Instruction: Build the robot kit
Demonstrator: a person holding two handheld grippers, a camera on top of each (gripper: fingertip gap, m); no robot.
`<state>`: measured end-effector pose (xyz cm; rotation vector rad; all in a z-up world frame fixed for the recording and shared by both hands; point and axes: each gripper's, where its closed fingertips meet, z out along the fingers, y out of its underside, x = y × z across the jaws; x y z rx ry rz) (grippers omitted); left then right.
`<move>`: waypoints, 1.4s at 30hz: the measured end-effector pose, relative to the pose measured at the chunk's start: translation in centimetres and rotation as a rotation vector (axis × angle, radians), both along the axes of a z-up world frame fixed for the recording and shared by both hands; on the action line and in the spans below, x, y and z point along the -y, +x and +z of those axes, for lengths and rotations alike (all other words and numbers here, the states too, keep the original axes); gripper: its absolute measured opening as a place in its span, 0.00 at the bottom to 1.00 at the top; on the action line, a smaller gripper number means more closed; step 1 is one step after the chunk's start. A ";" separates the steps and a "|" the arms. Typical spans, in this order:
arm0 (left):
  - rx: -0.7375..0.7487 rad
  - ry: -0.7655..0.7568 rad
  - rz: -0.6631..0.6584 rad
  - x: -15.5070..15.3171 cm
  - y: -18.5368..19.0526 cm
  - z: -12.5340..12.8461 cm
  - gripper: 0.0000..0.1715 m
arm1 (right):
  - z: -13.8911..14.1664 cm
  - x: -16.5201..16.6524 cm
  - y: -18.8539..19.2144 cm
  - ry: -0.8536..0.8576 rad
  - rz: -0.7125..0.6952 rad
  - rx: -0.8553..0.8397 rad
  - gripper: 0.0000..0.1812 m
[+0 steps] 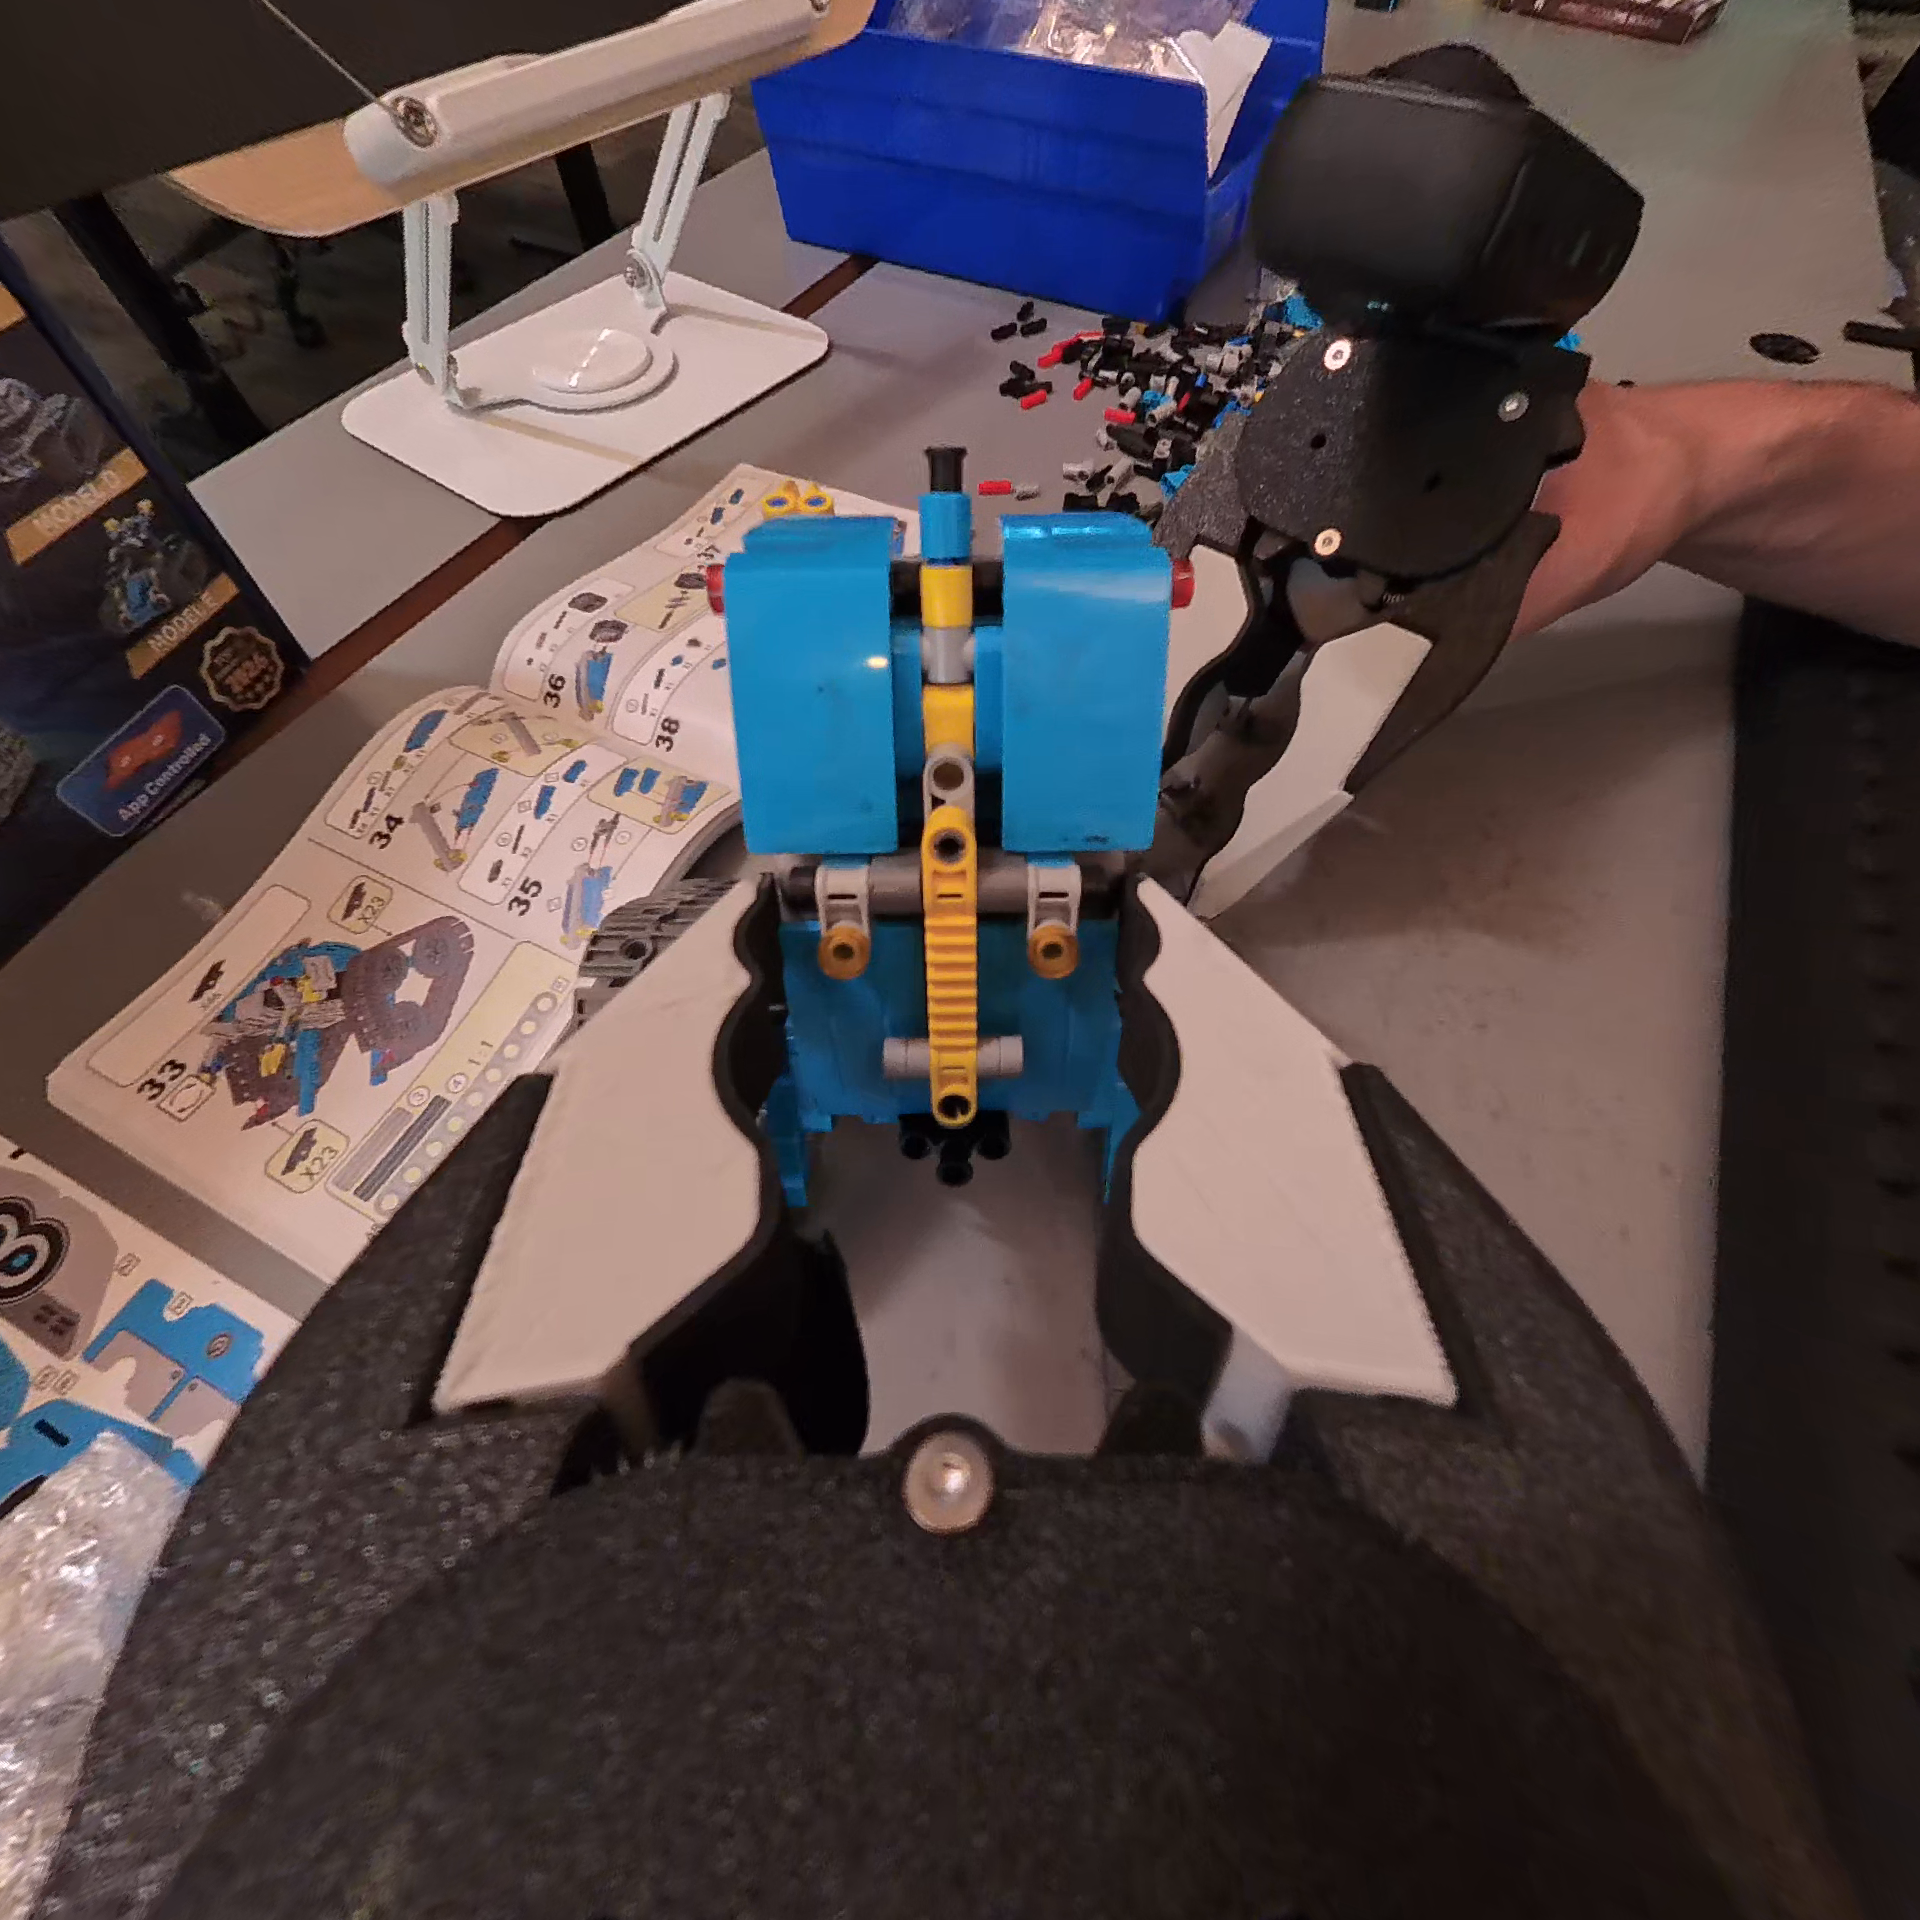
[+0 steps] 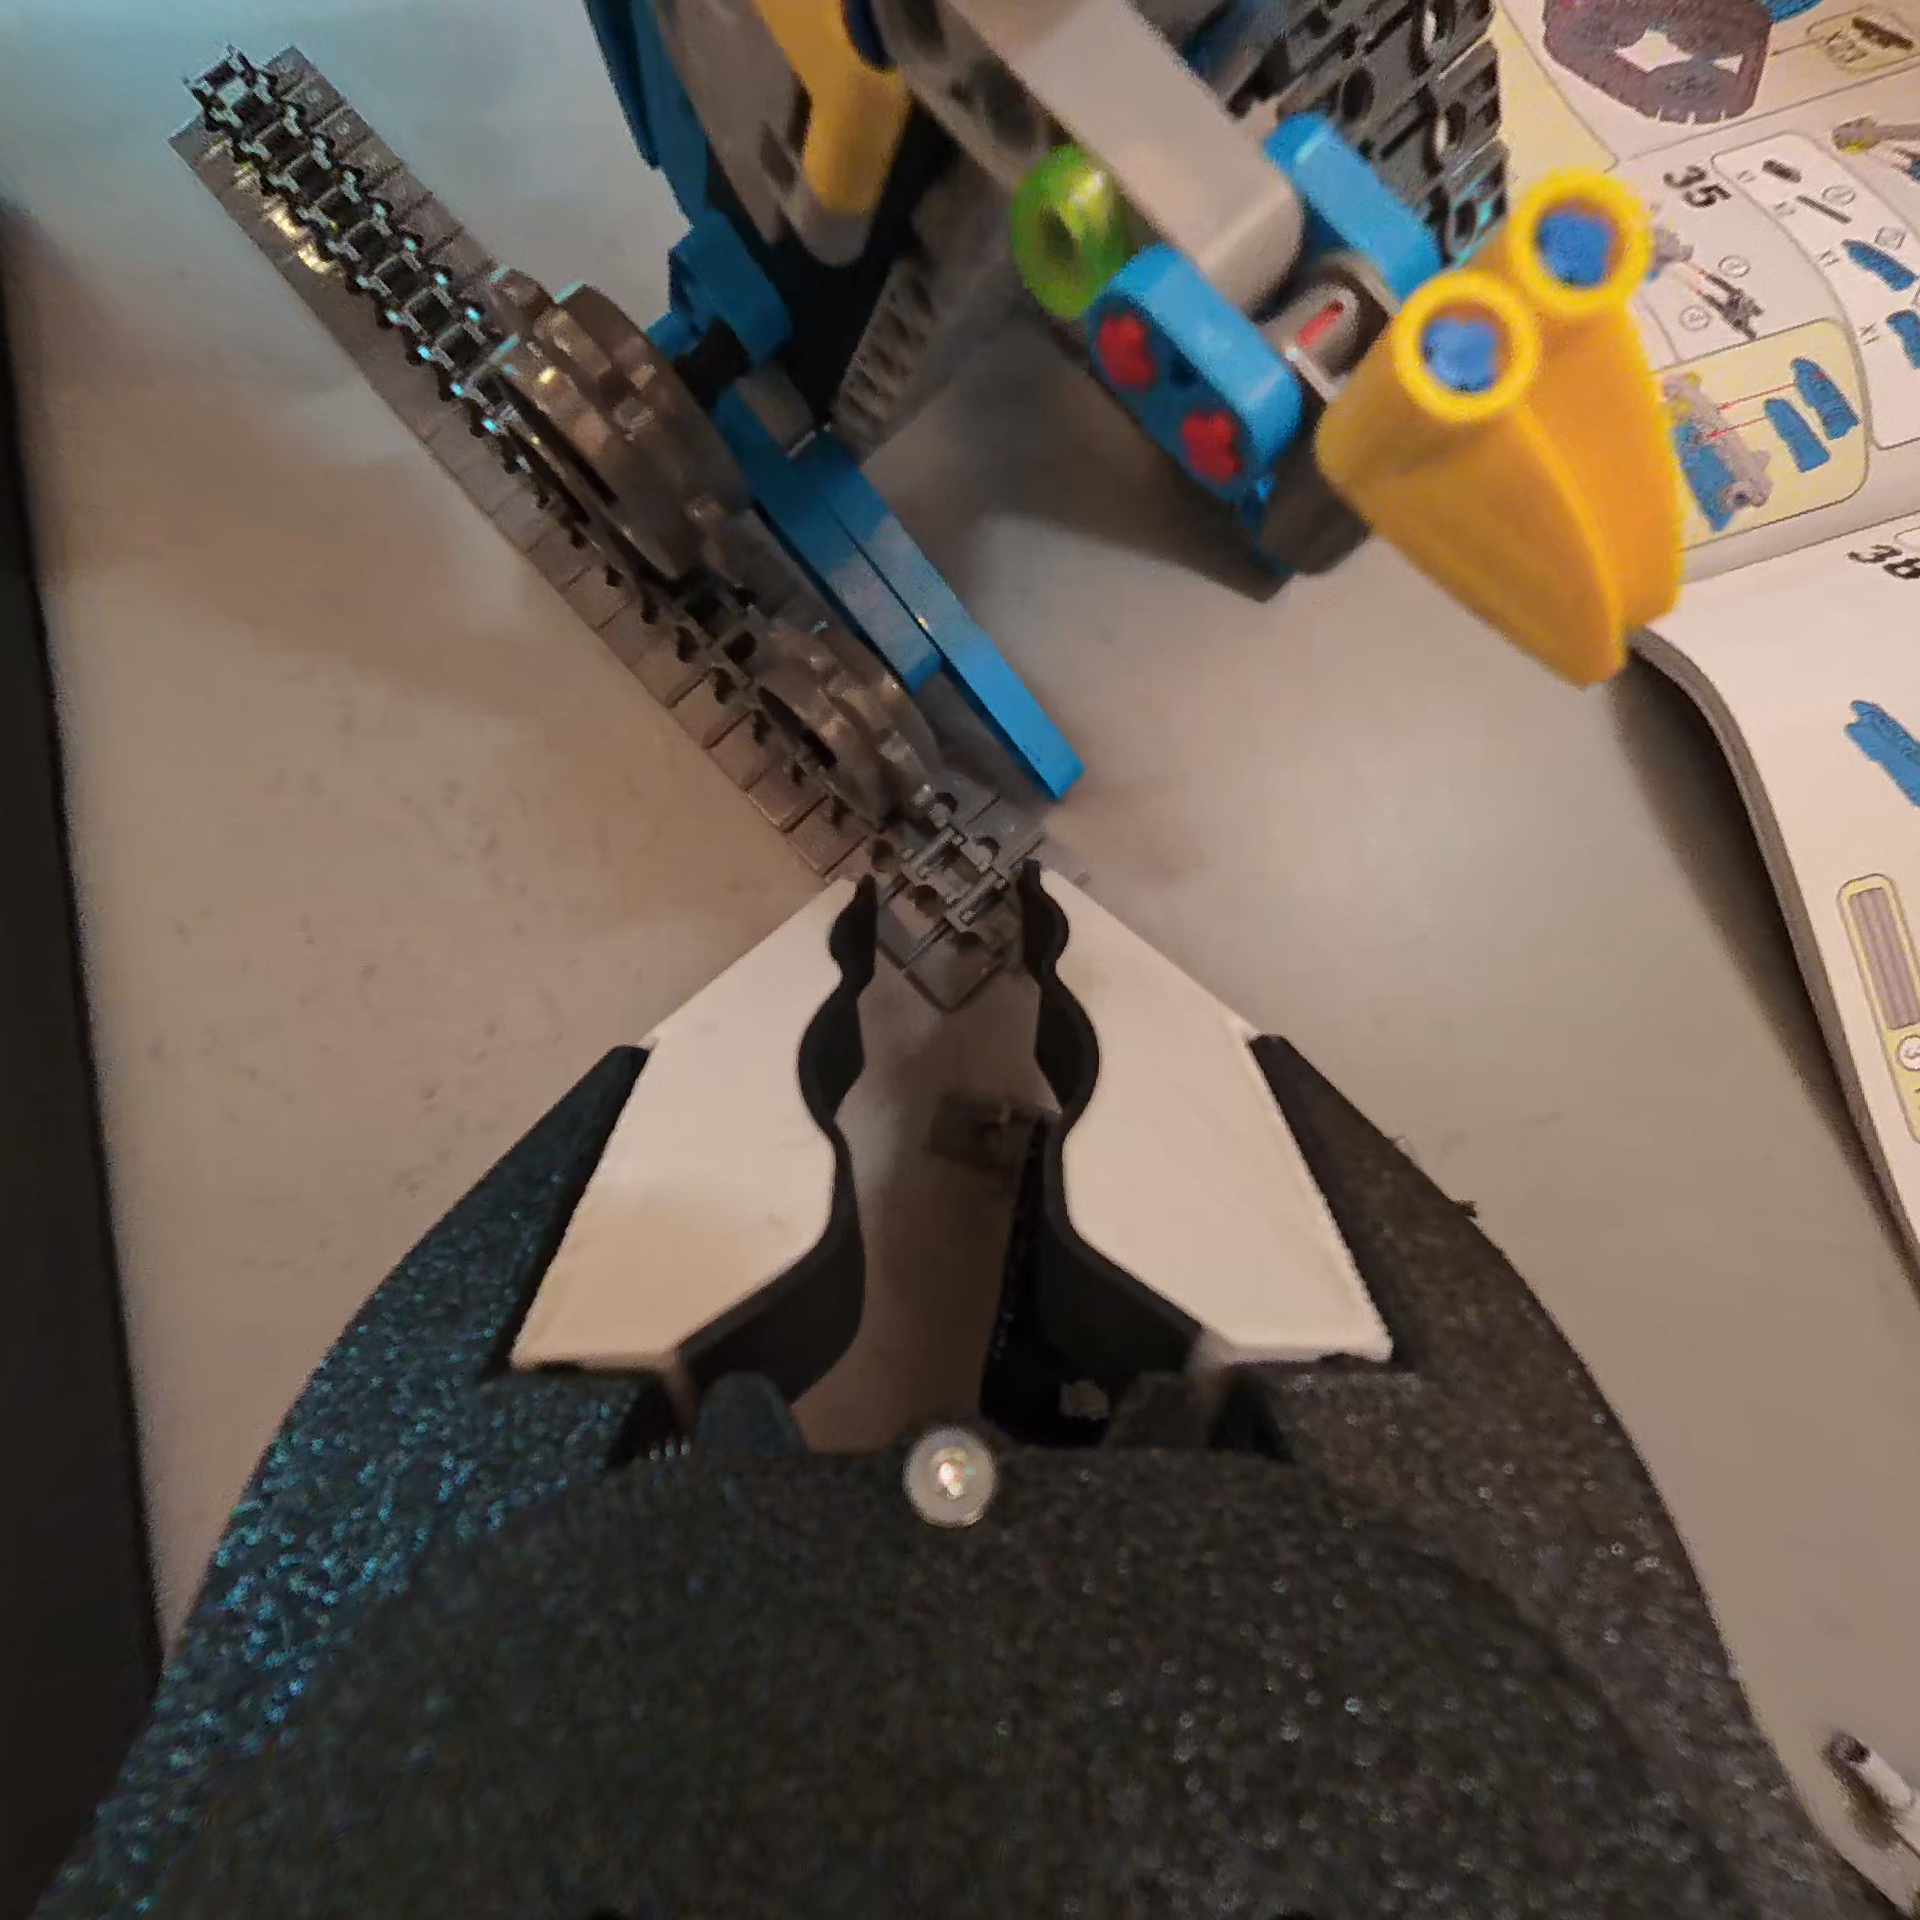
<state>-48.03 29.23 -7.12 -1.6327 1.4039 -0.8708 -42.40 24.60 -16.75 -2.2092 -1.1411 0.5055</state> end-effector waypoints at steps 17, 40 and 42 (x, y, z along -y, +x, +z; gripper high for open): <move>-0.215 -0.164 0.145 6.8 -18.2 -6.9 0.33 | 3.9 4.3 -4.0 0.032 0.203 -0.084 0.11; 0.073 -0.199 0.381 19.6 -30.7 -7.4 0.33 | 0.3 3.5 -25.3 -0.079 0.655 0.305 0.11; 0.078 -0.211 0.379 19.7 -30.9 -7.8 0.33 | 0.0 3.3 -25.2 -0.065 0.662 0.335 0.10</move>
